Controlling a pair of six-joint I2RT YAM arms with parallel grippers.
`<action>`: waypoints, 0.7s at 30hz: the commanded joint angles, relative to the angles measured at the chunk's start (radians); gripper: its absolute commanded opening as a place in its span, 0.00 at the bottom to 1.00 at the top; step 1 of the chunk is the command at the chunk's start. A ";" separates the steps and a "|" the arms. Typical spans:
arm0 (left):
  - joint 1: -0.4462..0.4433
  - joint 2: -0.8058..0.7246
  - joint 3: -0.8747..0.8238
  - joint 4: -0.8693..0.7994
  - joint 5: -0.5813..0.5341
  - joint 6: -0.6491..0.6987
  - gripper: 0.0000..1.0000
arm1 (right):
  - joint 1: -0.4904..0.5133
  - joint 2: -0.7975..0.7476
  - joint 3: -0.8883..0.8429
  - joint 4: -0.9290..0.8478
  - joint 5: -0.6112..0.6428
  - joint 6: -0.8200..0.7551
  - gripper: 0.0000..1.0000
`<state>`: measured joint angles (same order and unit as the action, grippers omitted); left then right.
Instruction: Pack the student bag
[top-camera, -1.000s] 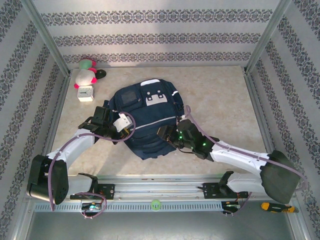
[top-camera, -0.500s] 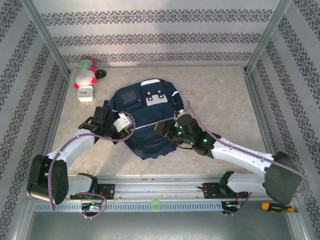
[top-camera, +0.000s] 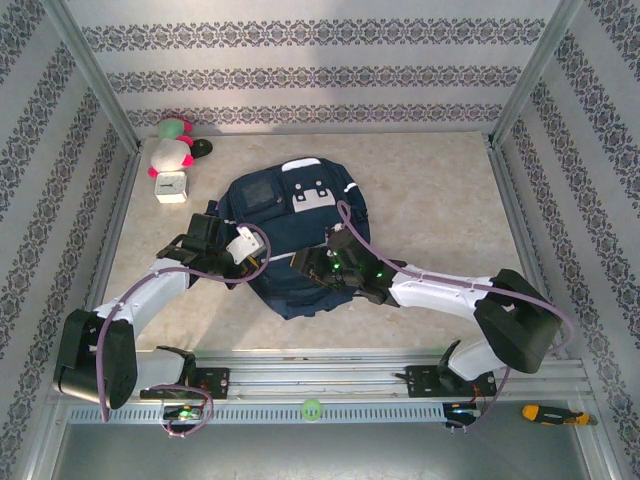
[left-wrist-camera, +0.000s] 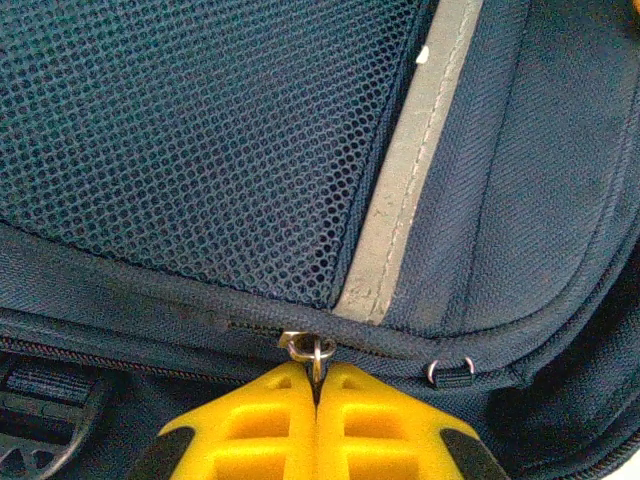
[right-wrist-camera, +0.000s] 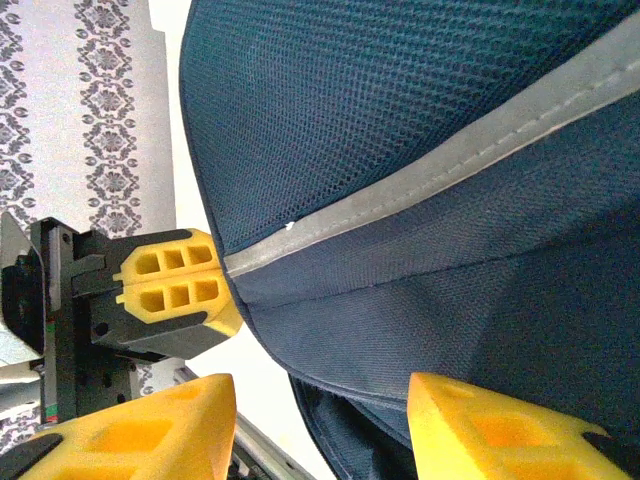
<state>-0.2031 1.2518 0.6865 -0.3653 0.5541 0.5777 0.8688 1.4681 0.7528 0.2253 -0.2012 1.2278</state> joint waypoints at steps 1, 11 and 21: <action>-0.013 -0.015 -0.007 0.064 0.038 -0.029 0.00 | 0.012 -0.043 0.010 -0.007 0.009 -0.003 0.51; -0.012 -0.027 -0.014 0.088 0.035 -0.052 0.00 | 0.029 -0.185 -0.124 -0.071 0.075 0.058 0.52; -0.013 -0.026 -0.020 0.089 0.050 -0.055 0.00 | 0.019 -0.048 -0.054 0.070 0.058 0.071 0.45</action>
<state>-0.2031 1.2442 0.6693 -0.3283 0.5644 0.5392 0.8875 1.3945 0.6590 0.2249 -0.1543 1.2858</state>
